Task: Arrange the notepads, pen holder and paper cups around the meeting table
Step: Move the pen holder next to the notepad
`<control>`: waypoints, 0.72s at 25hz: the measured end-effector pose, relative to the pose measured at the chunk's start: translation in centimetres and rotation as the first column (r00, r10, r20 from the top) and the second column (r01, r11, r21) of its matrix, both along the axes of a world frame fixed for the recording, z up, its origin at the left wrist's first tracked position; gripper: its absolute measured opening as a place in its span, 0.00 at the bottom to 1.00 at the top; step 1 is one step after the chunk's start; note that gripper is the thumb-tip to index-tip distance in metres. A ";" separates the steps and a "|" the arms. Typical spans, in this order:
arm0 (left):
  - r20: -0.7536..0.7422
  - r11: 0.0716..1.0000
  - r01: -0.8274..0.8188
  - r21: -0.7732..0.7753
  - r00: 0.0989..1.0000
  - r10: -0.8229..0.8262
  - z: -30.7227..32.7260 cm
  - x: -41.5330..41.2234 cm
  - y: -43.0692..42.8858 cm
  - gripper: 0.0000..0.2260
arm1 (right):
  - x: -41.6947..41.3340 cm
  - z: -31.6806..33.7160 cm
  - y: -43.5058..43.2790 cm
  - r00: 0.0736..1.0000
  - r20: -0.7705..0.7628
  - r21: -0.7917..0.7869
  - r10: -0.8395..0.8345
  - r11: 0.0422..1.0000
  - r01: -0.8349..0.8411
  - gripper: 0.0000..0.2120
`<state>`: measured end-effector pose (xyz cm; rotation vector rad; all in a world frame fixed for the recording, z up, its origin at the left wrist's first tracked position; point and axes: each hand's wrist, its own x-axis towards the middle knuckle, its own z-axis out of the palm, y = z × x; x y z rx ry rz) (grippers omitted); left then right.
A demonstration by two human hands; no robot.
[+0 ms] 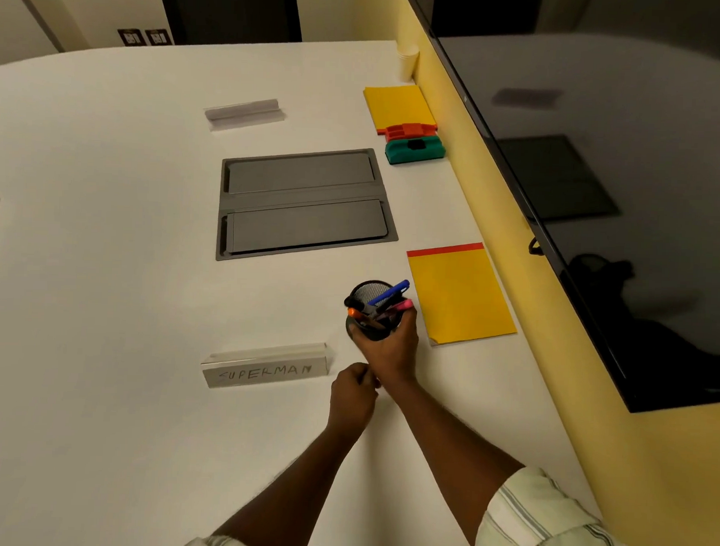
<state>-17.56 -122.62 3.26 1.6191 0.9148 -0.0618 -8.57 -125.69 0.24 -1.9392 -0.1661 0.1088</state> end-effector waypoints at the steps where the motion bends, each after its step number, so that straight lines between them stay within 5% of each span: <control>1: 0.015 1.000 -0.011 0.003 1.000 0.011 0.3 1.0 0.2 0.10 | 1.3 0.4 0.4 0.999 0.026 0.017 -0.025 1.000 0.025 0.38; 8: 0.048 0.987 -0.009 0.160 0.999 0.001 1.9 7.9 2.6 0.10 | 14.3 2.6 3.6 0.963 0.082 0.108 -0.256 0.963 0.247 0.37; 18: 0.037 0.925 0.245 0.290 0.963 -0.266 -1.4 11.9 7.3 0.27 | 25.4 1.0 3.0 0.921 0.109 0.064 -0.375 0.927 0.370 0.38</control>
